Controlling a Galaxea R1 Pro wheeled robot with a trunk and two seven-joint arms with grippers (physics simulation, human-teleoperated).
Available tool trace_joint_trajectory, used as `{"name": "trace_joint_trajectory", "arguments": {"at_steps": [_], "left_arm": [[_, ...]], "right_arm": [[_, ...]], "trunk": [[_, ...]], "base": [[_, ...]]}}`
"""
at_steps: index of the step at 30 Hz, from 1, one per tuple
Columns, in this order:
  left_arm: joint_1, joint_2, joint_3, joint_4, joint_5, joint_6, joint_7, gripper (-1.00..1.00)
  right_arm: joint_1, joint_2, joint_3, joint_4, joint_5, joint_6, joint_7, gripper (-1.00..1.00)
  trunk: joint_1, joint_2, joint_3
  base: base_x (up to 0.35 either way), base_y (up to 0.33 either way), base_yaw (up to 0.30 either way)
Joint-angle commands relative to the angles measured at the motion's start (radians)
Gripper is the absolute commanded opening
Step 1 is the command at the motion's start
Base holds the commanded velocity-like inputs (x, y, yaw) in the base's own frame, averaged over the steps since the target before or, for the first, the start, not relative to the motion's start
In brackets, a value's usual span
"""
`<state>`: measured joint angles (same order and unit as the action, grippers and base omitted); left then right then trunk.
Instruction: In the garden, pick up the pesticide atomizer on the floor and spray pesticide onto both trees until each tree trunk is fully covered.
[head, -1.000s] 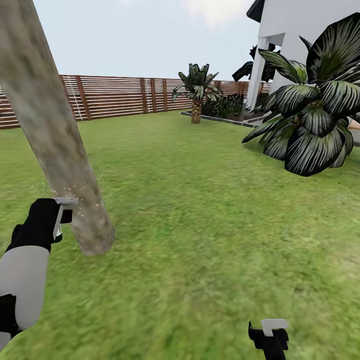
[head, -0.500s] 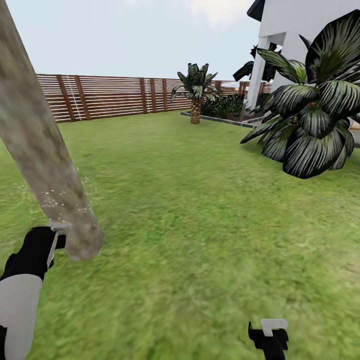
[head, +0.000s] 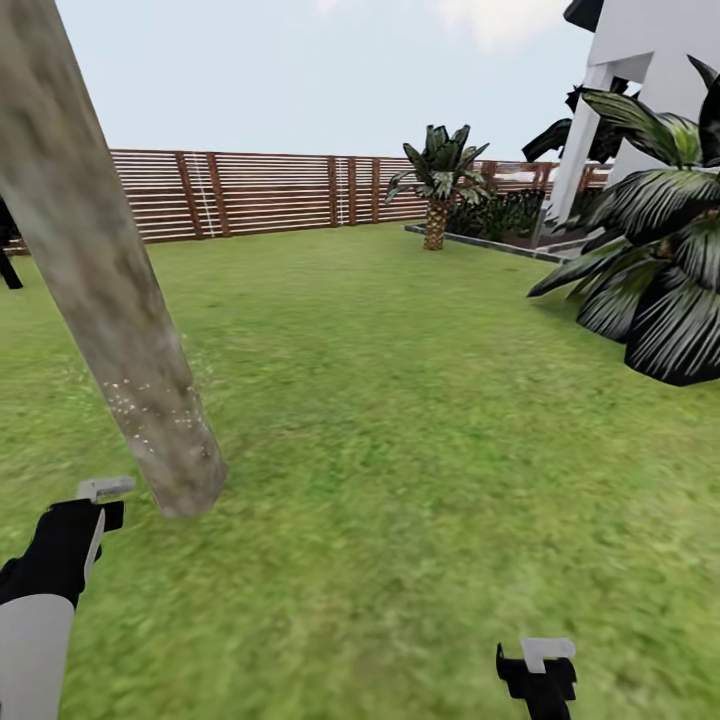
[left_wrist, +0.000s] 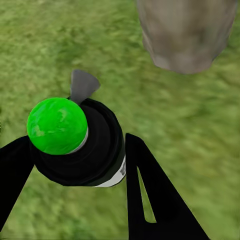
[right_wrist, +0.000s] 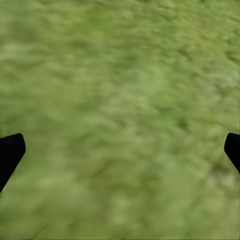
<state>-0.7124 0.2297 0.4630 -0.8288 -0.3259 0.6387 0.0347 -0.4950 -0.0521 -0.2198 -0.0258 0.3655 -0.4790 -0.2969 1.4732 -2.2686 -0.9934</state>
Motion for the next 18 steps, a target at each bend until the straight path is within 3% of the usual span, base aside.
{"name": "trace_joint_trajectory", "arguments": {"at_steps": [1,9,18], "left_arm": [[-0.001,-0.001,0.0,-0.001,0.002,0.004,0.002,-1.0],[-0.001,-0.012,-0.003,-0.002,0.006,0.006,0.002,-1.0],[-0.001,-0.012,0.0,-0.003,0.002,0.007,0.002,-1.0]], "right_arm": [[0.0,0.0,-0.007,0.001,0.011,-0.003,-0.004,1.0],[0.0,0.0,-0.007,0.0,0.011,-0.003,-0.004,1.0],[0.0,0.0,-0.007,0.0,0.015,-0.003,-0.004,1.0]], "trunk": [[0.0,0.0,-0.001],[0.0,0.0,-0.001],[0.0,0.0,-0.001]], "base": [[0.244,-0.191,0.277],[0.161,-0.236,0.263],[0.097,-0.271,0.018]]}}
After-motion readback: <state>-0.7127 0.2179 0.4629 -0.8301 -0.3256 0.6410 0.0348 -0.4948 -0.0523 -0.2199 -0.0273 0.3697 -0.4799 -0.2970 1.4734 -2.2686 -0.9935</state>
